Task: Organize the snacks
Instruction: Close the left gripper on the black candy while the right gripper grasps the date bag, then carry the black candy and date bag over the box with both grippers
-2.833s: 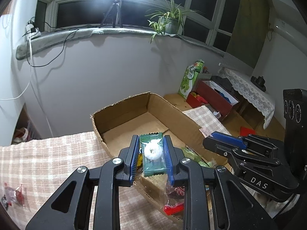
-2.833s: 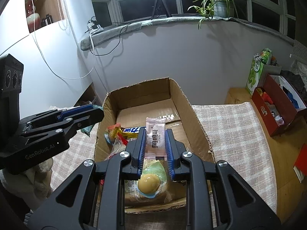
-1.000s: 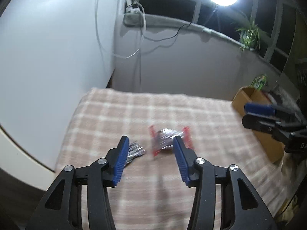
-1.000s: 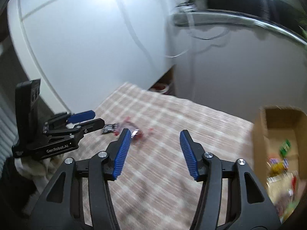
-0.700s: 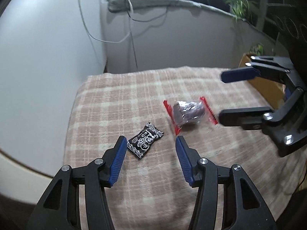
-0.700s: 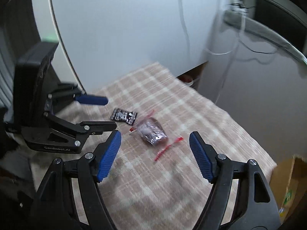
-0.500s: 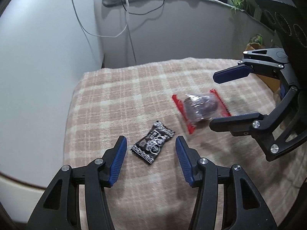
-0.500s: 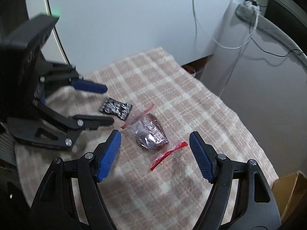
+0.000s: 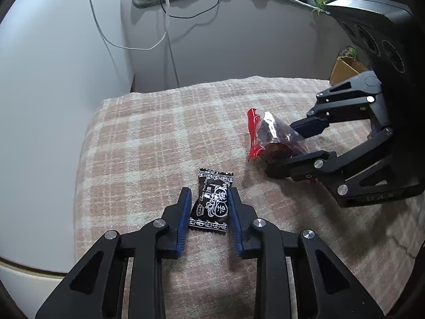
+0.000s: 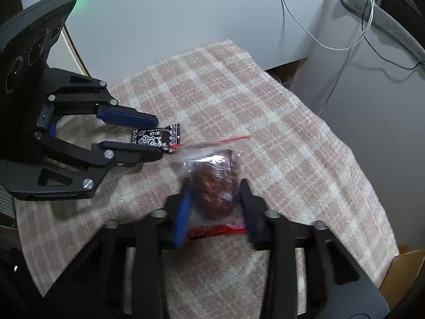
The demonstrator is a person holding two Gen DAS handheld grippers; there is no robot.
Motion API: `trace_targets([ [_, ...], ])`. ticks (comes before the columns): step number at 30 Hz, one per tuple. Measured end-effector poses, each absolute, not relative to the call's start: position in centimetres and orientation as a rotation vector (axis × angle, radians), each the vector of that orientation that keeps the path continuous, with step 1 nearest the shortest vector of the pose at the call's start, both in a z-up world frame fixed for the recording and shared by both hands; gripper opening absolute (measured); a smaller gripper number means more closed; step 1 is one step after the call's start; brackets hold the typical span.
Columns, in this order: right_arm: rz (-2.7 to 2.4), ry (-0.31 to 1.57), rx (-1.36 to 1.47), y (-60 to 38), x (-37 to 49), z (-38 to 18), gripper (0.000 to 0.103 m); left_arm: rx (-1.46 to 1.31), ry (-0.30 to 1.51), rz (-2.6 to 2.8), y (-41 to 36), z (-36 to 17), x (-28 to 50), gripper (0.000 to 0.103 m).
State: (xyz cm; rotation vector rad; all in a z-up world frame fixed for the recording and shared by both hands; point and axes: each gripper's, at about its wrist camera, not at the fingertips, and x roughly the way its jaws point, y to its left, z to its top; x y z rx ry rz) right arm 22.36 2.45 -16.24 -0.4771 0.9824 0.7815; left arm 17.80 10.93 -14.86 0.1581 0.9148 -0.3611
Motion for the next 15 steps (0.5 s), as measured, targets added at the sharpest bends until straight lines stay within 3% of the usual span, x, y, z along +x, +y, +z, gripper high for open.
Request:
trace_targets([
  [15, 0.71, 0.91, -0.344, -2.5, 19.3, -11.8, 0.032, 0.086, 0.847, -0.363, 9.8, -11.7, 14.4, 0.023],
])
